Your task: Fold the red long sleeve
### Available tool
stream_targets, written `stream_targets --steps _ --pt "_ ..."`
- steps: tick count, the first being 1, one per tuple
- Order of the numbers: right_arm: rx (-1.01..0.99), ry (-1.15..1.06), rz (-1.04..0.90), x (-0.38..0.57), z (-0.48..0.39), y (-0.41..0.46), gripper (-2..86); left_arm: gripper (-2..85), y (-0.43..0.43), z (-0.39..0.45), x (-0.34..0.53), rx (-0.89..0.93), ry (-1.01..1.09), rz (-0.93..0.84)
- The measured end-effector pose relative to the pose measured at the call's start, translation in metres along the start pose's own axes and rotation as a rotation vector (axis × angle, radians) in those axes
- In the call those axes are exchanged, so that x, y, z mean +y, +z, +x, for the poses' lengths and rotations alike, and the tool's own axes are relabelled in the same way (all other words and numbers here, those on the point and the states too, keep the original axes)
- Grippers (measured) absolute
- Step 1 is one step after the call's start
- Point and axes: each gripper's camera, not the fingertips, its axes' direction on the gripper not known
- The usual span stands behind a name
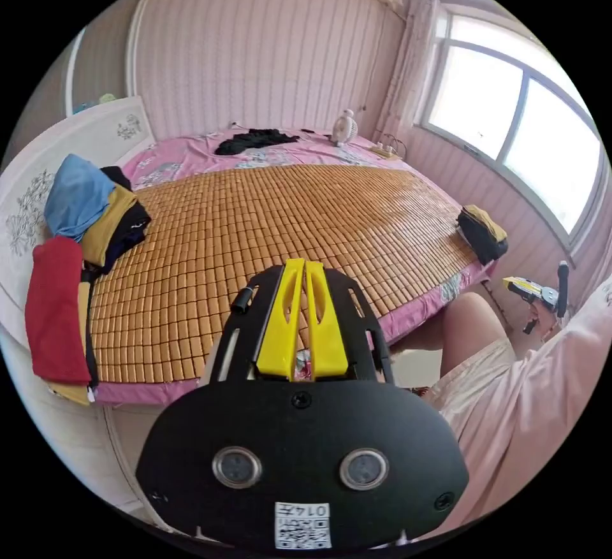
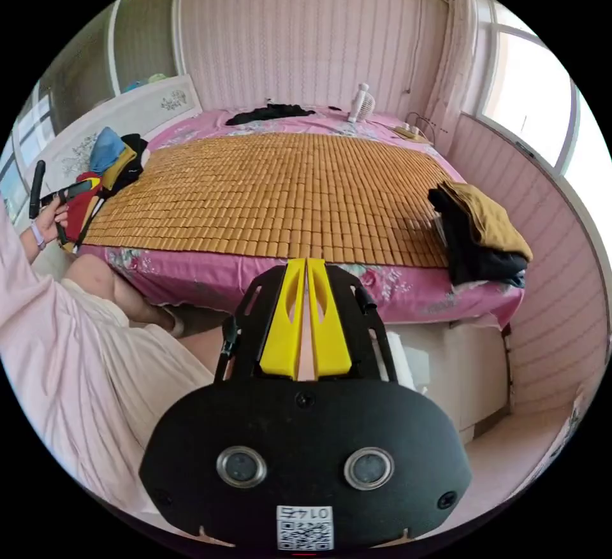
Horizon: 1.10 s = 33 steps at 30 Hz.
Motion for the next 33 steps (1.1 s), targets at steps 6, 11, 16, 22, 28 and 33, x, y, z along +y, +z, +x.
stream_targets --steps 6,11,16,22,28,33 --pt "-0.226 -0.334 0.063 -0.152 -0.135 0.030 0.1 5.4 -0.092 -0.084 0.093 -0.109 -0.177 0.307" --pt "-0.524 -0.703 -0.094 -0.232 -0.279 0.078 5.4 5.9 -0.138 -0.159 0.176 -0.244 -0.380 0.368" --pt "-0.678 -0.935 -0.150 -0.305 -0.405 0.127 9.5 8.8 -0.164 -0.230 0.245 -0.383 -0.572 0.336" --pt "-0.700 -0.935 -0.241 -0.411 -0.553 0.199 9.0 13.0 -0.145 -0.291 0.251 -0.493 -0.615 0.299" --pt "-0.782 -0.654 -0.388 -0.479 -0.654 0.281 11.1 13.7 -0.092 -0.345 0.228 -0.534 -0.712 0.209" --pt "-0.785 -0.556 -0.560 -0.514 -0.681 0.314 5.1 10.6 -0.072 -0.356 0.214 -0.608 -0.714 0.139"
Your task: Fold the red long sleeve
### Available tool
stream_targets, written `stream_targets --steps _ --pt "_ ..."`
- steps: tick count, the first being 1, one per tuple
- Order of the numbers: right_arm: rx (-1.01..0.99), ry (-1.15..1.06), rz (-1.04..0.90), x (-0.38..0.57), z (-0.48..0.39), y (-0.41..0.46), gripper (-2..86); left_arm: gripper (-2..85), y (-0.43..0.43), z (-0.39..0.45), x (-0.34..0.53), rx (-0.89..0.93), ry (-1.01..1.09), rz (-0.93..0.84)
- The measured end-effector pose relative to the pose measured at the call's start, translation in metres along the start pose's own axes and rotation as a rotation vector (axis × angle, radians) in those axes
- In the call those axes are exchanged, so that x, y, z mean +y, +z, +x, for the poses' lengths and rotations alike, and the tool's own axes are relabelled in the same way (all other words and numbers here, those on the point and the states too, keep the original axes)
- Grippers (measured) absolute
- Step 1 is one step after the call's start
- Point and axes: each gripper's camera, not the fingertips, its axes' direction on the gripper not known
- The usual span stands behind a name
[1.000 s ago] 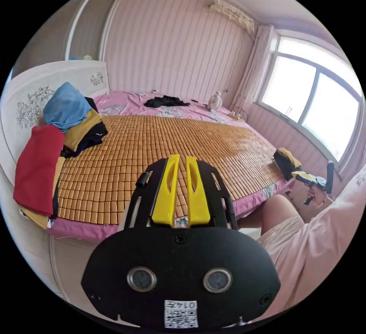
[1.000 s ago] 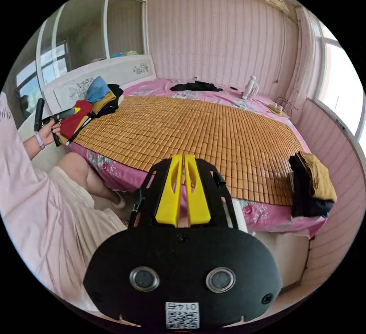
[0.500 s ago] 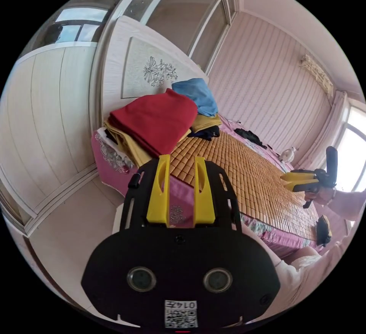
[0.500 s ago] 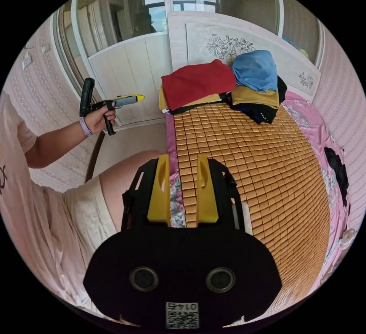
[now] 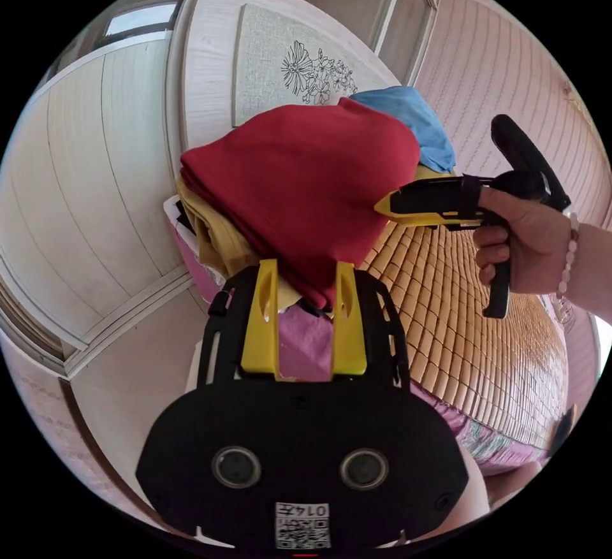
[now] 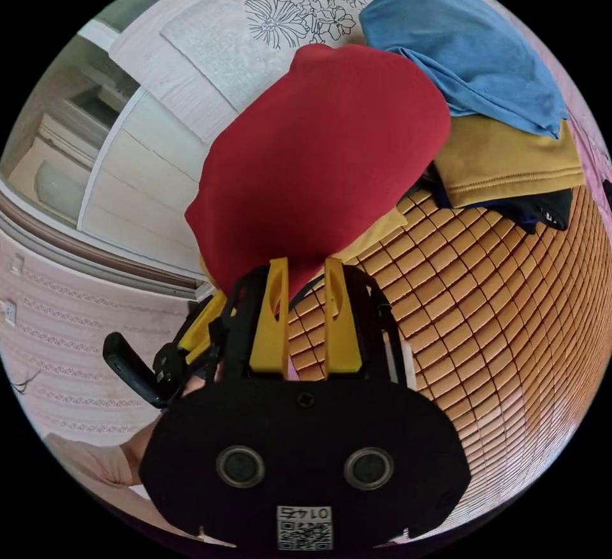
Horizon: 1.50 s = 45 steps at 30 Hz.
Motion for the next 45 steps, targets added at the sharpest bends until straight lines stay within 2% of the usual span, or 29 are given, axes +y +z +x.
stream_targets --steps 2,4,6,8,11,13,14,16,17,19,21,24,28,32,35,38,39,41,43,45 --pt "-0.039 -0.005 -0.016 -0.005 0.001 -0.020 2.6 7.2 -0.006 0.005 -0.006 0.026 0.033 0.003" --pt "-0.045 -0.080 0.020 -0.003 -0.005 -0.054 1.5 4.5 -0.031 0.019 -0.018 0.081 0.094 0.082" --pt "0.000 -0.163 0.126 0.015 -0.011 -0.113 0.6 4.1 -0.057 0.042 -0.028 0.106 0.172 0.178" --pt "0.021 -0.151 0.214 0.040 0.000 -0.161 0.3 3.9 -0.083 0.074 -0.037 0.204 0.254 0.258" --pt "0.047 -0.052 0.348 0.117 0.042 -0.231 0.2 3.9 -0.105 0.148 -0.043 0.411 0.428 0.266" --pt "0.112 0.034 0.392 0.184 0.077 -0.261 0.4 4.3 -0.100 0.214 -0.029 0.617 0.505 0.192" --pt "0.175 0.097 0.384 0.233 0.102 -0.270 0.6 4.5 -0.095 0.231 -0.022 0.663 0.518 0.148" --pt "0.251 0.276 0.300 0.315 0.144 -0.271 1.0 4.4 -0.075 0.291 0.011 0.810 0.560 -0.047" --pt "0.287 0.411 0.193 0.370 0.168 -0.265 1.3 4.1 -0.071 0.301 0.019 0.818 0.568 -0.088" --pt "0.323 0.513 0.063 0.447 0.184 -0.255 2.5 1.1 -0.069 0.320 0.043 0.782 0.566 -0.139" --pt "0.348 0.519 0.080 0.529 0.177 -0.248 5.8 0.7 -0.068 0.321 0.050 0.788 0.540 -0.160" --pt "0.384 0.504 0.122 0.589 0.162 -0.237 9.0 3.4 -0.057 0.324 0.050 0.798 0.510 -0.259" --pt "0.388 0.455 0.210 0.611 0.148 -0.226 13.5 10.6 -0.041 0.353 0.049 0.685 0.592 -0.366" --pt "0.425 0.395 0.221 0.605 0.147 -0.201 15.7 11.2 -0.022 0.381 0.045 0.576 0.650 -0.419" --pt "0.402 0.370 0.128 0.599 0.157 -0.161 15.8 11.4 -0.003 0.407 0.041 0.513 0.678 -0.494" --pt "0.550 0.376 0.062 0.606 0.163 -0.126 13.6 10.3 0.009 0.434 0.044 0.444 0.743 -0.590" --pt "0.634 0.333 0.044 0.614 0.161 -0.119 11.7 9.2 0.008 0.441 0.046 0.384 0.781 -0.572" --pt "0.661 0.251 -0.011 0.628 0.163 -0.113 8.5 8.4 0.004 0.445 0.045 0.352 0.783 -0.553" --pt "0.639 0.255 -0.032 0.652 0.173 -0.121 5.5 7.1 -0.003 0.449 0.042 0.345 0.818 -0.553" --pt "0.518 0.349 0.041 0.702 0.195 -0.149 4.6 4.2 -0.009 0.449 0.039 0.329 0.862 -0.536"
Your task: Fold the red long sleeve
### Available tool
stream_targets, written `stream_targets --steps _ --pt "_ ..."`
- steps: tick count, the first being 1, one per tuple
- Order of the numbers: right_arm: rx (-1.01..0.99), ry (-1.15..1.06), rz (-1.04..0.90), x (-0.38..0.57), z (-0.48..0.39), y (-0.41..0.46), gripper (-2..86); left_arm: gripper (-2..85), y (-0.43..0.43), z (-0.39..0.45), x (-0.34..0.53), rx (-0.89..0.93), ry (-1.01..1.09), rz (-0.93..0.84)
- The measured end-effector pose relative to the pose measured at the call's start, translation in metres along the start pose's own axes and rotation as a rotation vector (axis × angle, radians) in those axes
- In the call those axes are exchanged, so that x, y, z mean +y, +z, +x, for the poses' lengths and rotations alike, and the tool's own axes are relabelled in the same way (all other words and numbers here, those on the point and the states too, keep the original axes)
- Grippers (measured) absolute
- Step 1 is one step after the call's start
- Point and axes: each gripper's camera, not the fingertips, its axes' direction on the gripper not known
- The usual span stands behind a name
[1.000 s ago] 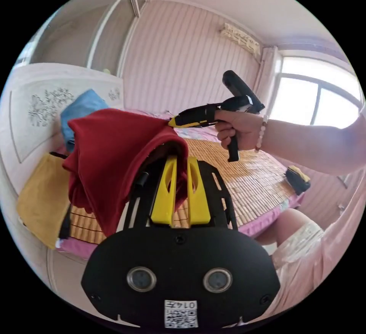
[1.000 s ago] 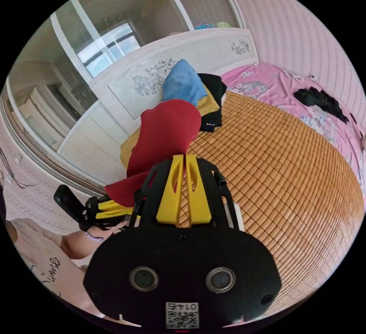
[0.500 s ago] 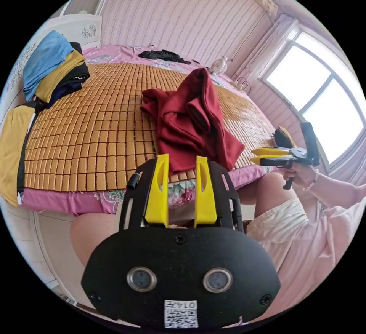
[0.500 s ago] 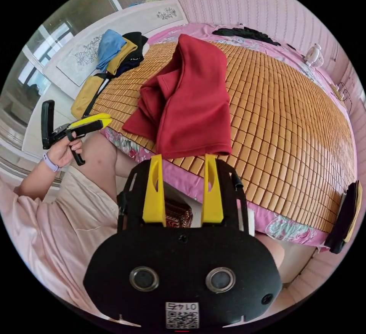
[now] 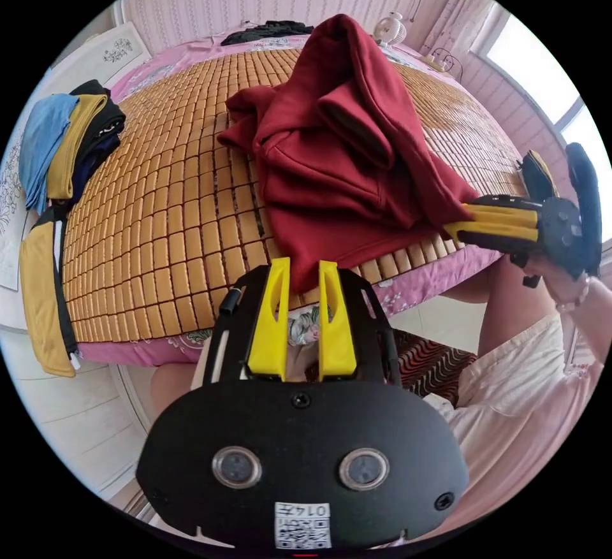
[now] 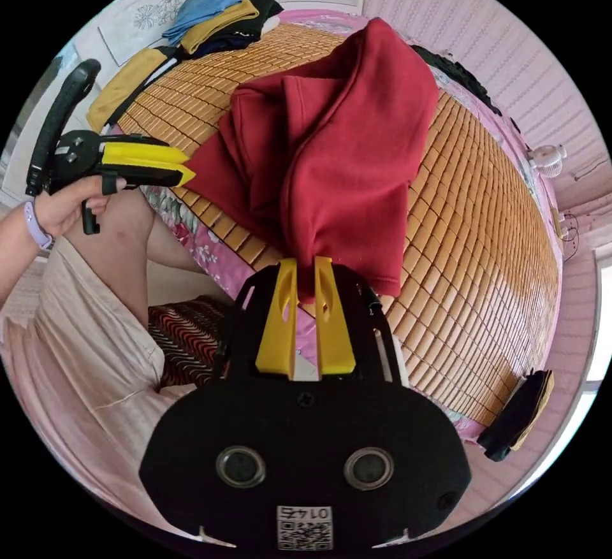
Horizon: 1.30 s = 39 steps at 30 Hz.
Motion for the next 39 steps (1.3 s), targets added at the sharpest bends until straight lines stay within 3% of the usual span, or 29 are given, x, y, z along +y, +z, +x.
stream_targets --steps 4,8,12,16,18,22,24,26,32,39 --pt "-0.196 0.236 0.223 0.077 0.095 -0.045 3.5 0.0 -0.037 -0.025 0.008 0.132 -0.118 0.085" --pt "-0.564 0.424 0.607 0.177 0.196 -0.102 1.4 -0.8 -0.105 -0.048 0.017 0.265 -0.127 0.241" --pt "-0.583 0.293 0.821 0.234 0.208 -0.151 0.5 -1.0 -0.218 -0.074 0.035 0.388 -0.078 0.513" --pt "-0.625 0.191 1.032 0.273 0.214 -0.205 0.2 -1.0 -0.341 -0.086 0.054 0.375 -0.005 0.770" --pt "-0.659 0.078 1.242 0.308 0.215 -0.250 0.1 -1.0 -0.396 -0.089 0.070 0.383 0.043 0.947" --pt "-0.527 -0.084 1.381 0.354 0.198 -0.322 -0.1 -1.0 -0.507 -0.098 0.108 0.381 0.061 1.252" --pt "-0.373 -0.162 1.445 0.381 0.176 -0.348 -0.1 -1.0 -0.534 -0.087 0.115 0.298 0.084 1.270" --pt "-0.356 -0.183 1.502 0.403 0.174 -0.359 -0.1 -1.0 -0.553 -0.079 0.123 0.269 0.090 1.299" --pt "-0.296 -0.270 1.628 0.476 0.165 -0.407 -0.2 -1.0 -0.623 -0.073 0.173 0.451 0.146 1.561" --pt "-0.134 -0.360 1.771 0.524 0.145 -0.476 -0.1 -1.0 -0.739 -0.036 0.204 0.320 0.333 1.810"
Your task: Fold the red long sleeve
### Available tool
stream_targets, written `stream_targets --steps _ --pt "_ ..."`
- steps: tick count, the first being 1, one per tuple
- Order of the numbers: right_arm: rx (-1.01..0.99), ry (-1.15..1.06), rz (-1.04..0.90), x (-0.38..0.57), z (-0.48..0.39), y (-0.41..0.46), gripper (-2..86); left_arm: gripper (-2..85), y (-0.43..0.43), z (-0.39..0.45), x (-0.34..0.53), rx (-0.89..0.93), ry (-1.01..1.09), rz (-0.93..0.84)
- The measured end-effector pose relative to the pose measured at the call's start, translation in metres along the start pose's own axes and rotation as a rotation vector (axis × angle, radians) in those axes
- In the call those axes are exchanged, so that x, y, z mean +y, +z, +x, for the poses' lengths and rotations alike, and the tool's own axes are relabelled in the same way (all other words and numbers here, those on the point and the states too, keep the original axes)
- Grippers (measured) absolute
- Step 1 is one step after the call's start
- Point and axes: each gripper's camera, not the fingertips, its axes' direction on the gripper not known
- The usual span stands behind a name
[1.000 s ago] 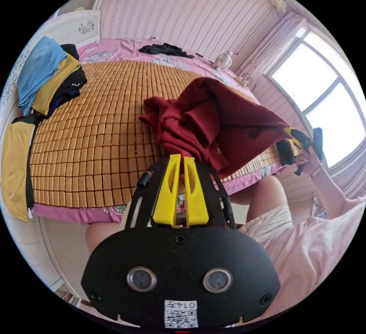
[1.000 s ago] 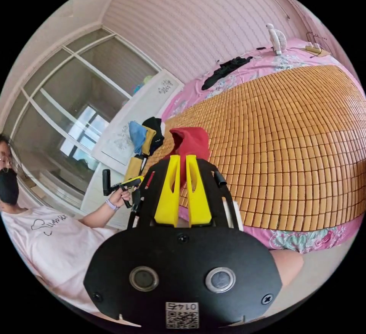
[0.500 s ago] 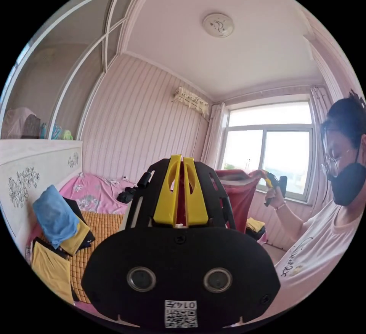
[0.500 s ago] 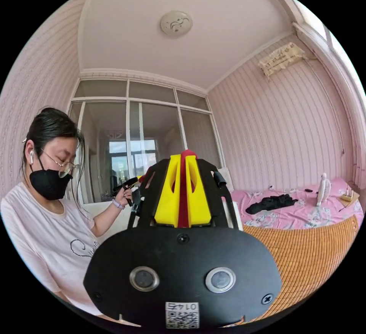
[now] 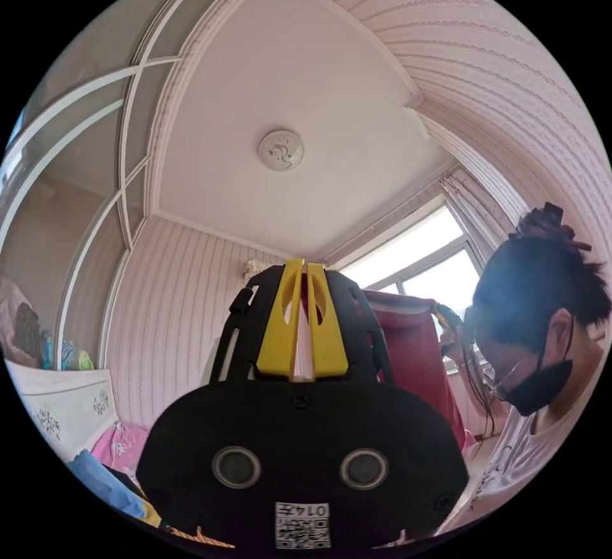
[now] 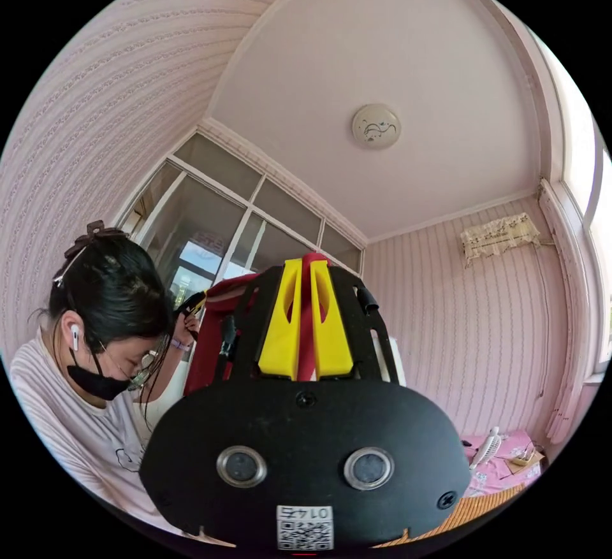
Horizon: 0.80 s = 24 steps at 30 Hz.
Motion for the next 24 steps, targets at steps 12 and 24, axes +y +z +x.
stream_targets --steps 12,24 --pt "0.321 0.291 -0.700 0.213 0.164 0.153 -0.2 -1.0 0.172 -0.096 0.123 -0.347 -0.128 -0.565" --pt "0.168 0.230 -0.597 0.265 0.158 0.241 -0.2 -1.0 0.282 -0.093 0.129 -0.288 0.042 -0.534"
